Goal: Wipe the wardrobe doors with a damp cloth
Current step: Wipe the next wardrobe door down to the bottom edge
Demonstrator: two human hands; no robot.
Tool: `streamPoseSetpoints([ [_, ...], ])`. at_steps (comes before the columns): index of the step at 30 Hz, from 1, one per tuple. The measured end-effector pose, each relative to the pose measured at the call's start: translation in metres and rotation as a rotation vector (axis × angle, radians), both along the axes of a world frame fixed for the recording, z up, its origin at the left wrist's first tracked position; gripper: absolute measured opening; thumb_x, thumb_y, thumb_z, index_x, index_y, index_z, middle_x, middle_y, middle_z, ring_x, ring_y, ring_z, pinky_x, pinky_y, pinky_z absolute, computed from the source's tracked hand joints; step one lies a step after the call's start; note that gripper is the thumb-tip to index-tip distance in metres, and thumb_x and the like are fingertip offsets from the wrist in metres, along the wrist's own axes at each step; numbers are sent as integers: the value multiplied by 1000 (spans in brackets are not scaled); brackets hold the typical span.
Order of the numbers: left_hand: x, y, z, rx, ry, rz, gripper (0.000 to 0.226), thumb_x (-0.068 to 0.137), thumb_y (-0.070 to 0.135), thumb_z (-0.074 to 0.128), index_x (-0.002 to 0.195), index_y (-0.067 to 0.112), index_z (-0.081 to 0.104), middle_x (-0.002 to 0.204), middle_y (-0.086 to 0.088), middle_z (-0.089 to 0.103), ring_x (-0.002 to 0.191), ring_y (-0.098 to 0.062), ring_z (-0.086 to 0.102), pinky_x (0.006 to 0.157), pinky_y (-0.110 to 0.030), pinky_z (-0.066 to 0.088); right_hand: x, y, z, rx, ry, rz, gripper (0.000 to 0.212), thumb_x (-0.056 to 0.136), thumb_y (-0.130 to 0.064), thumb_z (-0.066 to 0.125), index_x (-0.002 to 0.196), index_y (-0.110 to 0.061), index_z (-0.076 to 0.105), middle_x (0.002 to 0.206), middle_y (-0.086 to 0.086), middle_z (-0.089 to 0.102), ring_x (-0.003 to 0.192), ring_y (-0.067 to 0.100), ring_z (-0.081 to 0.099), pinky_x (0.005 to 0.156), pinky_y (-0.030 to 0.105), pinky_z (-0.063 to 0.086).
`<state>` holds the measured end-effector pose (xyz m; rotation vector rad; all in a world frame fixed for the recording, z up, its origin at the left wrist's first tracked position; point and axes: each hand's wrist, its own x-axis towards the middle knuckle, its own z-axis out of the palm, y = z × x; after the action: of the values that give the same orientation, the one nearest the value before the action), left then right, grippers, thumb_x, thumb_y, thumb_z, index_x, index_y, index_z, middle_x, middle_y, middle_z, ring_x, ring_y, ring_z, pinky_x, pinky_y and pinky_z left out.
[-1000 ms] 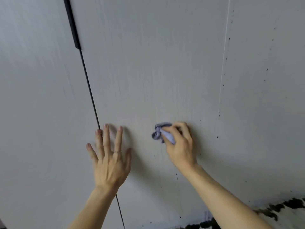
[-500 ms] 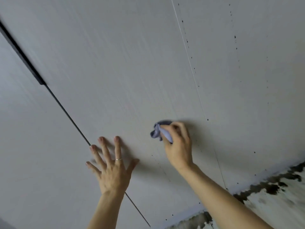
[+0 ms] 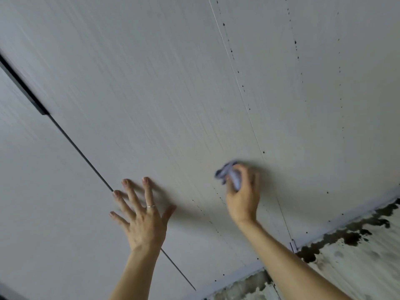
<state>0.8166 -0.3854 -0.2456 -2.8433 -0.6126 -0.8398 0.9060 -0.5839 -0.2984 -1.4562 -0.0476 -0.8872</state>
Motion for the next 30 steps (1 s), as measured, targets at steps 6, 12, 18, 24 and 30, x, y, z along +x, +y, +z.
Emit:
streamPoseSetpoints([
  [6, -1, 5, 2, 17, -4, -18, 111, 77, 76, 46, 152, 39, -27, 159, -6, -39, 149, -41, -23, 112, -76, 9, -4, -4, -19, -382, -119, 178, 50, 77, 4, 75, 107, -33, 59, 111, 0, 51, 89, 20, 58, 76, 29, 52],
  [12, 0, 1, 0, 3, -37, -55, 114, 81, 70, 57, 153, 38, -26, 157, -5, -41, 149, -41, -25, 116, -70, 4, 24, -23, 17, 194, 142, -104, 30, 92, -7, 64, 120, -13, 55, 113, -2, 40, 103, 31, 53, 78, 35, 46],
  [18, -5, 9, -7, 10, -95, -112, 106, 85, 66, 58, 157, 38, -15, 162, -3, -33, 150, -40, -20, 117, -67, 6, -21, 45, -21, -367, -188, 141, 40, 83, 1, 70, 115, -22, 62, 117, 3, 47, 100, 27, 55, 84, 40, 51],
  [24, -10, 8, -45, -102, -182, -152, 90, 95, 53, 56, 158, 42, -9, 163, 7, -29, 151, -19, -25, 121, -55, -6, -6, 28, 14, -458, -283, 120, 31, 86, -3, 64, 112, -20, 71, 115, -2, 47, 90, 30, 56, 81, 36, 52],
  [30, -6, -19, -117, -544, -406, -36, 84, 101, 27, 51, 159, 32, -10, 166, 9, -18, 155, -14, -8, 122, -54, 0, 8, 36, 24, -686, -471, 105, 29, 90, -13, 55, 114, -19, 72, 114, -1, 46, 88, 33, 56, 71, 41, 53],
])
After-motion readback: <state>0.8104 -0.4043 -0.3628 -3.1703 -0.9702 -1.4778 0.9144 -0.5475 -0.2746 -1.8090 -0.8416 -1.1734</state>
